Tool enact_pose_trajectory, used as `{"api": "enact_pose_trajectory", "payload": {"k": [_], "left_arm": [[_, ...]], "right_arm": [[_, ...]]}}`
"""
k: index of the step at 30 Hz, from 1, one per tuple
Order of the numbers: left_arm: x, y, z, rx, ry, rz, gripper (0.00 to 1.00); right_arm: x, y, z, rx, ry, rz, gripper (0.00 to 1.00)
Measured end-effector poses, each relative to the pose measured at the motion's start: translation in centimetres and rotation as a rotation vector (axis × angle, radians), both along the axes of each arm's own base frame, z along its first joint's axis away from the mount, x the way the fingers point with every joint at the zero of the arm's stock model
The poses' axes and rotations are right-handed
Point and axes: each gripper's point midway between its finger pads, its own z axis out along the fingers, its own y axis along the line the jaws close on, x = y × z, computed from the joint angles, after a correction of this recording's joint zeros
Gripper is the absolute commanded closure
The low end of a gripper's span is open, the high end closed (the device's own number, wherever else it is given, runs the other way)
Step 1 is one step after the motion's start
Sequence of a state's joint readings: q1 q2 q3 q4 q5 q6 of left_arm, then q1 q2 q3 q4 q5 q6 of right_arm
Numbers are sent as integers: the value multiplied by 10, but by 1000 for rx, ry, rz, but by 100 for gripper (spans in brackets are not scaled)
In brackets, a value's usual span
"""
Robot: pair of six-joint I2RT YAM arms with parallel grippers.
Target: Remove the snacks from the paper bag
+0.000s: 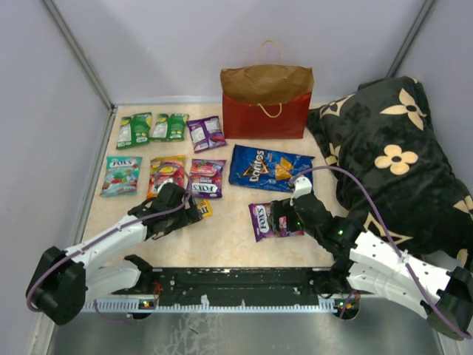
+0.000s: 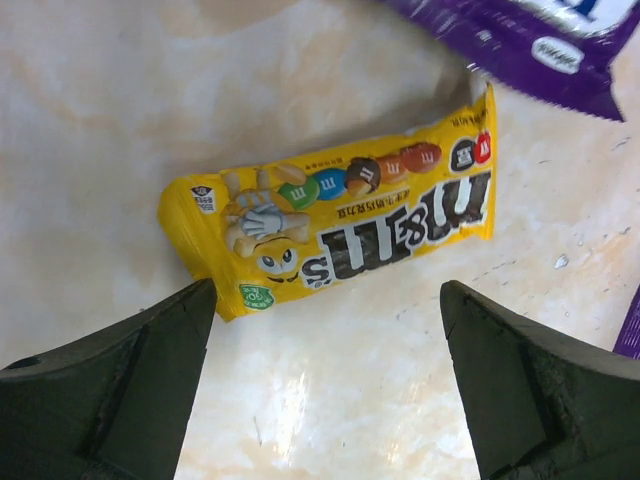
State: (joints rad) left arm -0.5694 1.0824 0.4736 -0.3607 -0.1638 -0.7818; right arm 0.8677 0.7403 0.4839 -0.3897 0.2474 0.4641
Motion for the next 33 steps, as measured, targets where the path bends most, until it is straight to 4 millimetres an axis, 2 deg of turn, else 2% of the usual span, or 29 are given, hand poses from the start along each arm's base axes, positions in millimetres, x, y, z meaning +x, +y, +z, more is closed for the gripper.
{"api": "enact_pose_trajectory", "payload": {"k": [11,14,19,24,33], "left_arm": [[-46,37,-6,15,170,302,0],[-52,46,-7,38,188,365,0],[-47,59,6,107,172,413,1],[-30,54,23,133,130,366,0],[-38,49,10,183,203,247,1]], "right_arm": [[-3,4,0,12,13,21,1],[-4,5,-2,11,21,24,1],[-5,5,-7,-4,39,30,1],[-5,6,-8,0,44,30,1],[-6,7,-8,0,49,35,1]]}}
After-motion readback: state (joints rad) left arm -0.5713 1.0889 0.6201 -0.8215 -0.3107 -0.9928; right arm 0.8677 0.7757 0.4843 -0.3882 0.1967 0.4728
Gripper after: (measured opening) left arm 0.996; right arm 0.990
